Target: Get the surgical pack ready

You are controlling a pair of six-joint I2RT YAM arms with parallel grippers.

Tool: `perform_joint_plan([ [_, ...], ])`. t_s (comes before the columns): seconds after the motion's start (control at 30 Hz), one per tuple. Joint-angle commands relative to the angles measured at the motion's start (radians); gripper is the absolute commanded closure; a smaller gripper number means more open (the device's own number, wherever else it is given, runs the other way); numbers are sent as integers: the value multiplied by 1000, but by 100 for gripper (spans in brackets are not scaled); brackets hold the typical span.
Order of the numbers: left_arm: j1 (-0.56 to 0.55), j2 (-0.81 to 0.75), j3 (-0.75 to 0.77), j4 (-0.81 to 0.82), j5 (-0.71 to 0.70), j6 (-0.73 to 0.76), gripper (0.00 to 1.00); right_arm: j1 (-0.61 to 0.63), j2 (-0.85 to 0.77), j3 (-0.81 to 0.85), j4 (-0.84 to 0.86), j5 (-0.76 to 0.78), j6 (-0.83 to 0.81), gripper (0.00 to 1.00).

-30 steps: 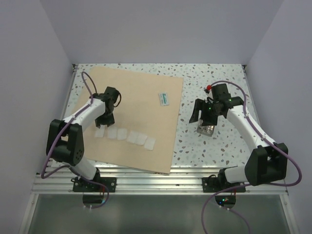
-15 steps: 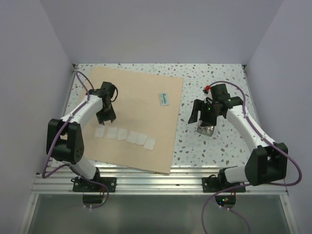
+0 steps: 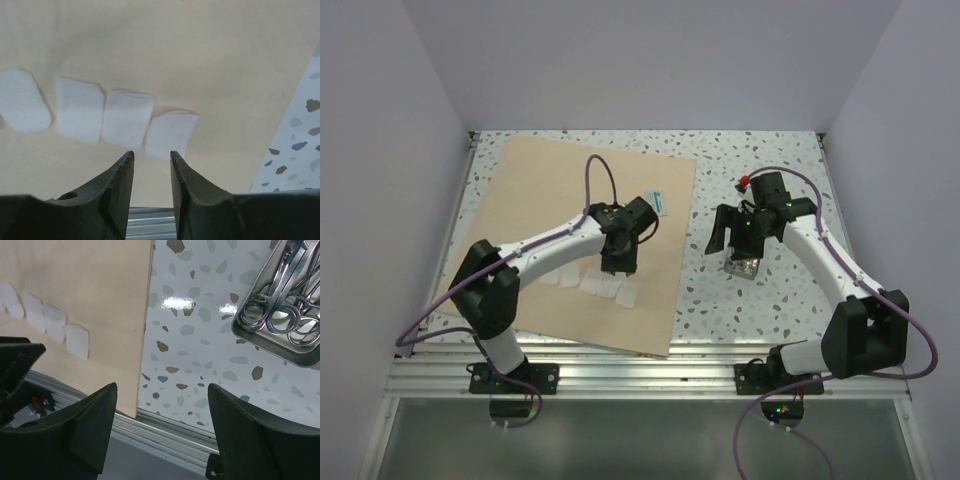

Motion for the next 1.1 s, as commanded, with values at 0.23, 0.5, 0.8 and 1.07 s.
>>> perform_joint_plan([
  [0.23, -231, 185, 161, -122, -112, -110, 61, 2, -77, -57, -10, -3, -13, 22],
  [0.5, -296, 258, 178, -175, -238, -122, 59, -14, -121, -111, -7, -28, 3, 21],
  [0.8, -305, 285, 122, -136, -258, -128, 60, -31, -123, -111, -16, -37, -11, 21],
  [1.07, -305, 305, 104, -95, -230, -105, 61, -30, -121, -118, -12, -46, -10, 20],
])
